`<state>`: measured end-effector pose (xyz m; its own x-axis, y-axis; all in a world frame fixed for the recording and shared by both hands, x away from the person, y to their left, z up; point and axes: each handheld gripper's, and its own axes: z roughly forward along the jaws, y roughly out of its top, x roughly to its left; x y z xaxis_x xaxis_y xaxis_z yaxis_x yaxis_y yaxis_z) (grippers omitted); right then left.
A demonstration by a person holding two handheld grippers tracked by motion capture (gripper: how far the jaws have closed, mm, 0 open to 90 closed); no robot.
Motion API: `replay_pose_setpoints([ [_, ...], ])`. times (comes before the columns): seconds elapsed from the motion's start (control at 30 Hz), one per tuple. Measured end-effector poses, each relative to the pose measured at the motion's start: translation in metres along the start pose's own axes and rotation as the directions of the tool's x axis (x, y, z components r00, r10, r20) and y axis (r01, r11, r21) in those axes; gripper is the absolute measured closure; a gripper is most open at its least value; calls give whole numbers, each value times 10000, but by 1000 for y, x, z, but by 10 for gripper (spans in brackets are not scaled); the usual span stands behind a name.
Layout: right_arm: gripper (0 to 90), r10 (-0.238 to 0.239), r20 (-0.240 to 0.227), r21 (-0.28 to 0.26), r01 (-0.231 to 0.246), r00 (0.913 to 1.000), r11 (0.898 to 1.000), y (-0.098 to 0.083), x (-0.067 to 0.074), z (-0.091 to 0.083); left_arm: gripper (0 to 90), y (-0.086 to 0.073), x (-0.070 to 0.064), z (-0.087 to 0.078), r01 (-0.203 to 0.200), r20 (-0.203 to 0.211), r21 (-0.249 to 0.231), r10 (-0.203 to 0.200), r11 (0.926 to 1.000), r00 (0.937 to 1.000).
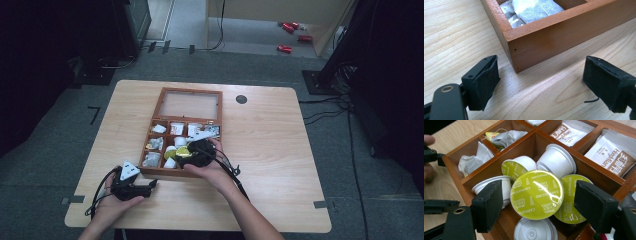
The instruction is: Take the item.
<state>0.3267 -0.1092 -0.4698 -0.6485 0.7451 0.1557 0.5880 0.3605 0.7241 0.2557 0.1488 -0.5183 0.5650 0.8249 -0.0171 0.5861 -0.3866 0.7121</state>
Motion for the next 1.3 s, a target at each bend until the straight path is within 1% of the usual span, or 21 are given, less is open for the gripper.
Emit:
replay_pose_setpoints([
  [0.13, 238, -202, 176, 91, 200, 9996, 9998, 0, 3, 2, 142, 0, 0, 0, -2, -9, -1, 2, 10000, 10000],
  [0.17, 240, -329, 308, 178, 323, 9990, 9993, -1, 4, 4, 141, 0, 0, 0, -2, -7, 1, 2, 10000, 10000],
  [0.37, 249, -507, 526, 420, 486, 9973, 9979, -2, 6, 7, 141, 0, 0, 0, 0, -5, -1, 0, 10000, 10000],
  [0.57, 277, -768, 657, 614, 728, 9949, 9955, -2, 9, 9, 143, 0, 0, 0, 6, -24, -13, -6, 10000, 10000],
  [0.73, 294, -796, 728, 684, 747, 9942, 9949, -2, 9, 10, 143, 0, -1, 0, 0, -33, -10, 0, 10000, 10000],
  [0.77, 316, -886, 773, 718, 831, 9931, 9940, -2, 10, 10, 143, 0, -1, 0, -1, -35, -8, 1, 10000, 10000],
  [0.9, 381, -963, 742, 745, 907, 9926, 9931, -3, 10, 10, 144, 0, 0, 0, 4, -30, -12, -4, 10000, 10000],
  [1.0, 384, -1013, 735, 718, 961, 9921, 9928, -3, 11, 10, 143, 0, 0, 0, -2, -24, -11, 2, 10000, 10000],
  [1.27, 386, -950, 665, 503, 918, 9933, 9945, -2, 10, 8, 143, 0, 0, 0, 62, 37, -30, -62, 10000, 10000],
  [1.3, 386, -885, 670, 462, 855, 9938, 9953, -1, 10, 6, 143, 0, 0, 0, 69, 41, -33, -69, 10000, 10000],
])
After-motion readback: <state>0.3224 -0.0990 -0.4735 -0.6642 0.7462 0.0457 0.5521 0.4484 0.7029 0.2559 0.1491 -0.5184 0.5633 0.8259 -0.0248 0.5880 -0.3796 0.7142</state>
